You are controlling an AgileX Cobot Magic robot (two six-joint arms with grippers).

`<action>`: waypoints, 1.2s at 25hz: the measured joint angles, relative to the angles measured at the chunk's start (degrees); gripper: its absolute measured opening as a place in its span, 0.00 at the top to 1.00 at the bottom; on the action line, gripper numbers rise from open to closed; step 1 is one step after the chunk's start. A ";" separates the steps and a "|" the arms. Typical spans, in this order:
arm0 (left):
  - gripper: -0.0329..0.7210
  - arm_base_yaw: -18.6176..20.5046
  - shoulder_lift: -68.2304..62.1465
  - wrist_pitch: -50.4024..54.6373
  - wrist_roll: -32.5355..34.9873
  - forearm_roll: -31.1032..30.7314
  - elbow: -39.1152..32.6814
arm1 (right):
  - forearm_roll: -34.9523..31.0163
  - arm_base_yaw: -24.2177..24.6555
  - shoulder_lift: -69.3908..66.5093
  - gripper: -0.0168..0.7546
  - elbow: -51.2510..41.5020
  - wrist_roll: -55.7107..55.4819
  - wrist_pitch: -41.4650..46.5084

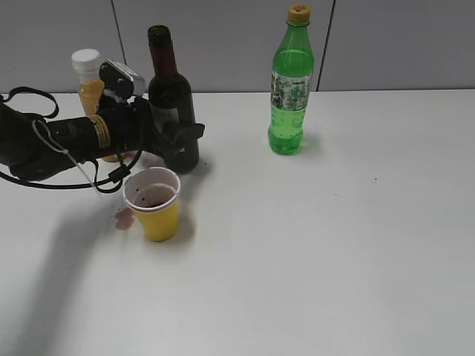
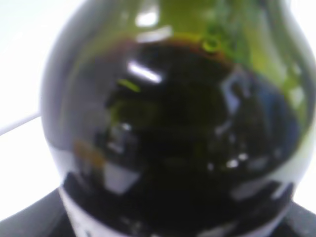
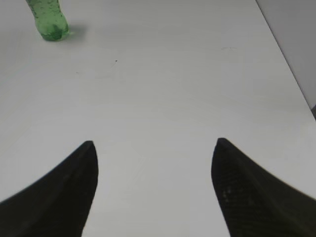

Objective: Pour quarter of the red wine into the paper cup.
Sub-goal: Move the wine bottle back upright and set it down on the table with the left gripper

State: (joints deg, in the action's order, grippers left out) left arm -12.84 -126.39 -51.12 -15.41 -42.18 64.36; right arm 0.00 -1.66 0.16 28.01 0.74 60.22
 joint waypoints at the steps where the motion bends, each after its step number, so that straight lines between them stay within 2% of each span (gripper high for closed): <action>1: 0.25 0.00 0.00 0.08 0.00 0.00 0.00 | 0.00 0.00 0.00 0.27 0.00 0.00 0.00; 15: 0.25 0.45 0.00 1.61 -0.93 -1.28 0.19 | 0.00 0.00 0.00 0.27 0.00 0.00 0.00; 21: 0.11 0.90 1.93 -2.99 -3.44 1.24 0.65 | 0.00 0.00 0.00 0.27 0.00 0.00 0.00; 30: 0.09 0.90 9.75 -1.80 -3.95 0.84 0.69 | 0.00 0.00 0.00 0.27 0.00 0.00 0.00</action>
State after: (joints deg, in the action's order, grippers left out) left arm -11.94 -116.64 -52.92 -19.36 -41.34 65.05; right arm 0.00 -1.66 0.16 28.01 0.74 60.22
